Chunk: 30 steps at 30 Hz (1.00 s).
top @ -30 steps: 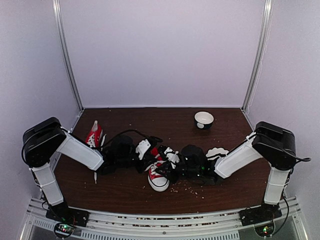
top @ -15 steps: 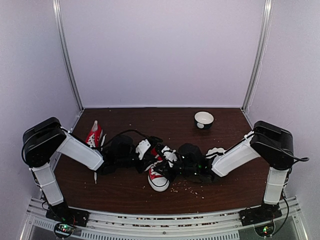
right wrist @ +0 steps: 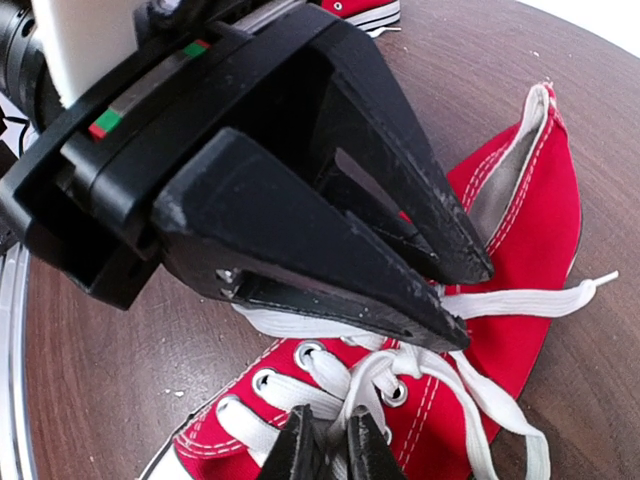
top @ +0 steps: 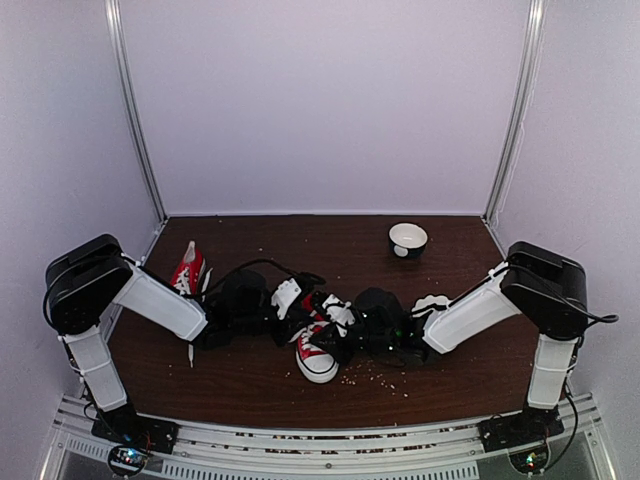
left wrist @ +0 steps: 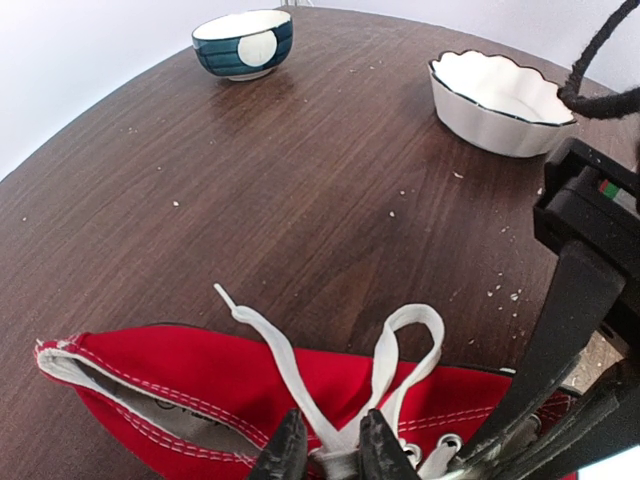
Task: Tie the shoes
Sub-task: Pull the crossed shoelace from the shoe.
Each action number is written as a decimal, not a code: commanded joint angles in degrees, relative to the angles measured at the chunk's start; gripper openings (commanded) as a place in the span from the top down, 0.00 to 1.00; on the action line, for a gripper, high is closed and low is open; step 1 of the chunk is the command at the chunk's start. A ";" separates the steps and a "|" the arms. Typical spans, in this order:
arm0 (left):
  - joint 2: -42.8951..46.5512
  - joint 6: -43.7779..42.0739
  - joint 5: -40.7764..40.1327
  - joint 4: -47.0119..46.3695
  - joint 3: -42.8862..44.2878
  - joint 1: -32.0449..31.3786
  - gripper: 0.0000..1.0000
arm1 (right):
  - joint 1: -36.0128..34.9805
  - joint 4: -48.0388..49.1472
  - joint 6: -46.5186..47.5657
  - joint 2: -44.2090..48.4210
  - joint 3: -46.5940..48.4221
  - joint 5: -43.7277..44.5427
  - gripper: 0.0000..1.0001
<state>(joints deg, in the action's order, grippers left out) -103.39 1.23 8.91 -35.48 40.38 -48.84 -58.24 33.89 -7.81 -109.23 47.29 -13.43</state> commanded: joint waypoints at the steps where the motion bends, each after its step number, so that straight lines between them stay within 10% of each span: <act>1: -0.76 0.08 -0.03 -0.49 -0.12 0.79 0.82 | -0.34 -2.26 0.26 -0.30 0.60 1.67 0.93; 30: -0.49 0.09 -0.64 -0.47 -0.30 0.89 0.78 | 1.36 -5.68 0.78 9.32 -5.28 1.69 1.00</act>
<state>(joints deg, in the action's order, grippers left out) -103.39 1.23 8.99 -35.51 40.38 -48.69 -57.17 29.78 -7.66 -103.33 43.97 -11.53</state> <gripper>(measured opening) 0.222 0.004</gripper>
